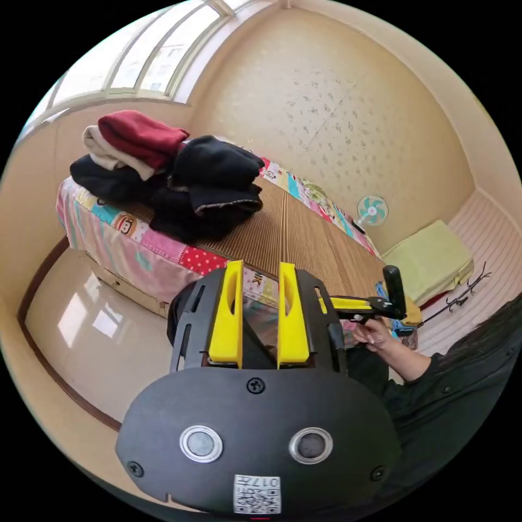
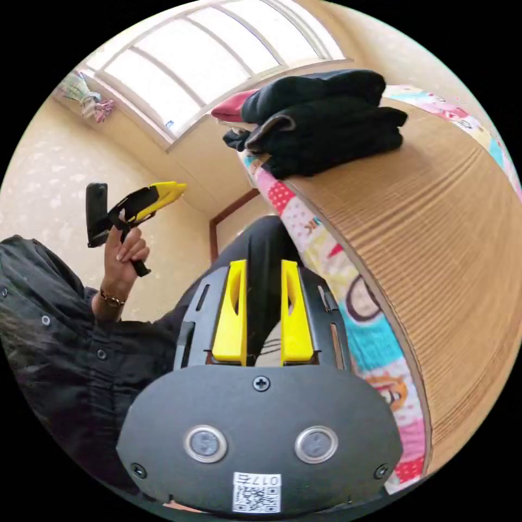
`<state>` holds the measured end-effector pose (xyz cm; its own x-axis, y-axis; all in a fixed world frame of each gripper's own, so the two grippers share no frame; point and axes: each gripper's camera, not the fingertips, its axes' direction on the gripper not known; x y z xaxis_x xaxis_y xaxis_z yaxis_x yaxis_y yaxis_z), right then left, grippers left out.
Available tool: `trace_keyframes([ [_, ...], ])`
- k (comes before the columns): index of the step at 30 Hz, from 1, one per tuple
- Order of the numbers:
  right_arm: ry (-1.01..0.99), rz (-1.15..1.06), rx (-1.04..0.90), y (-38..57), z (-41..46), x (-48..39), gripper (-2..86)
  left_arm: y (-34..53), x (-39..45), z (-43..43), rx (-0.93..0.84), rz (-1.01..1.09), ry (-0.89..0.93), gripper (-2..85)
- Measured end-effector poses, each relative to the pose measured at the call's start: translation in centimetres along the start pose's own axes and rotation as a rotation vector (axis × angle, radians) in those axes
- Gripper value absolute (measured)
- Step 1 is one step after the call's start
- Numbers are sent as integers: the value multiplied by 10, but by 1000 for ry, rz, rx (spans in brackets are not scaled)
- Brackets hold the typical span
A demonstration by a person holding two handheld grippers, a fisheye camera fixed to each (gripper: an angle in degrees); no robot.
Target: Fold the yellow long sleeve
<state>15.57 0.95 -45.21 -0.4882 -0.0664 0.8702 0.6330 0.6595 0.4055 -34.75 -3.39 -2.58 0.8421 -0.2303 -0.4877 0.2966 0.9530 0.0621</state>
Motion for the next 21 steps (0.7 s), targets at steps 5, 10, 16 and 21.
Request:
trace_keyframes([
  [5,566,557,150,155,-158,99,94,-11,113,100,-102,298,68,50],
  [10,974,986,539,313,-314,102,101,2,207,173,-191,464,216,3],
  [16,824,1203,629,396,-366,184,113,29,279,230,-350,472,328,-4],
  [21,721,1127,568,341,-320,240,19,45,293,238,-430,482,275,-4],
])
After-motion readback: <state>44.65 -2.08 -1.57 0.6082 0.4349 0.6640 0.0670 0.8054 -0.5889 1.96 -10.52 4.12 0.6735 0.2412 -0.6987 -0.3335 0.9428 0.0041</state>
